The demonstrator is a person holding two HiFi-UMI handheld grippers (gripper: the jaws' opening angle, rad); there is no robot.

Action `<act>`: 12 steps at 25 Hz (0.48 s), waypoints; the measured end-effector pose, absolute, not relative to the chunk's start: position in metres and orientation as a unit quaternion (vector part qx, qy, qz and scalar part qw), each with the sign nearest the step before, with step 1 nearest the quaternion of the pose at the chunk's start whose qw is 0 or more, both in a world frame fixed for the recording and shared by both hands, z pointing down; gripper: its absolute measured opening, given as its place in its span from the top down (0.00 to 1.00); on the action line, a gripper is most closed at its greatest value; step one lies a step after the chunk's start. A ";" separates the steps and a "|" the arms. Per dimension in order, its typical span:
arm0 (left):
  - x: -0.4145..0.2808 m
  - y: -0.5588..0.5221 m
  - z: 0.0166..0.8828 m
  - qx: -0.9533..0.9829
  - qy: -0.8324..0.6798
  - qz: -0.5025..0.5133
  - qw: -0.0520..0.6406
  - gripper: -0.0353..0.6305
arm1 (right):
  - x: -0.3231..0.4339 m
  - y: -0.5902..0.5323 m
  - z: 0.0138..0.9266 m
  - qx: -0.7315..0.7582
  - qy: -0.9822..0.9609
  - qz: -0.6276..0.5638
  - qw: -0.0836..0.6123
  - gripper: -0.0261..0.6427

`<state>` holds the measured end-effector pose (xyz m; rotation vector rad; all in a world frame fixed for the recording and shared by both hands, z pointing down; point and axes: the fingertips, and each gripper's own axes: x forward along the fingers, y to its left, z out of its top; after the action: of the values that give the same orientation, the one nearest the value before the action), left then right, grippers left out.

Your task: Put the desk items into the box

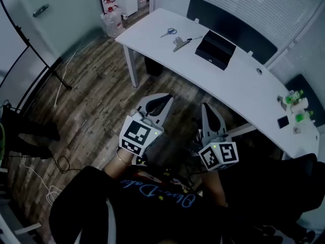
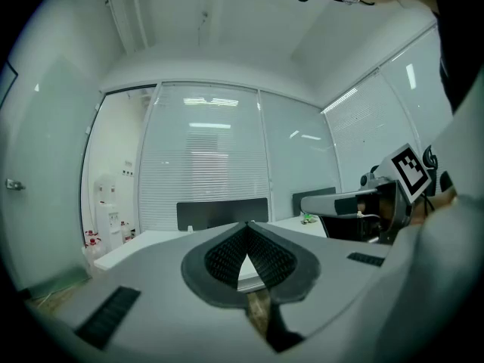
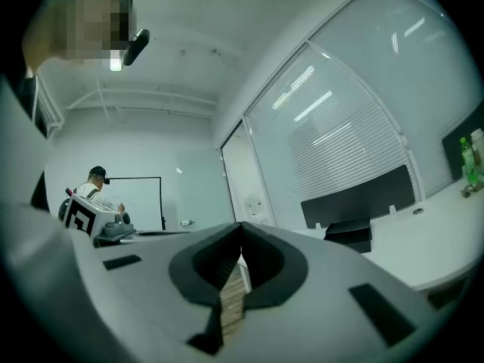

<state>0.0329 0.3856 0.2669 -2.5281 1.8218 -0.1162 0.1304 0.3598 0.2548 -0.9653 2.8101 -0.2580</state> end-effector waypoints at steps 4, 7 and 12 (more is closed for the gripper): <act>0.041 0.385 0.268 -0.811 0.584 -0.038 0.011 0.93 | 0.141 0.357 0.258 -0.325 0.938 -0.089 0.079 0.95; 0.047 0.382 0.270 -0.809 0.587 -0.039 0.008 0.93 | 0.150 0.355 0.257 -0.326 0.938 -0.085 0.077 0.95; 0.062 0.378 0.269 -0.804 0.593 -0.035 0.006 0.93 | 0.167 0.352 0.259 -0.322 0.941 -0.082 0.070 0.95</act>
<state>0.0622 0.3777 0.2688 -2.5167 1.8568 -0.1092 0.1670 0.3521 0.2590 -0.9694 2.8309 -0.2465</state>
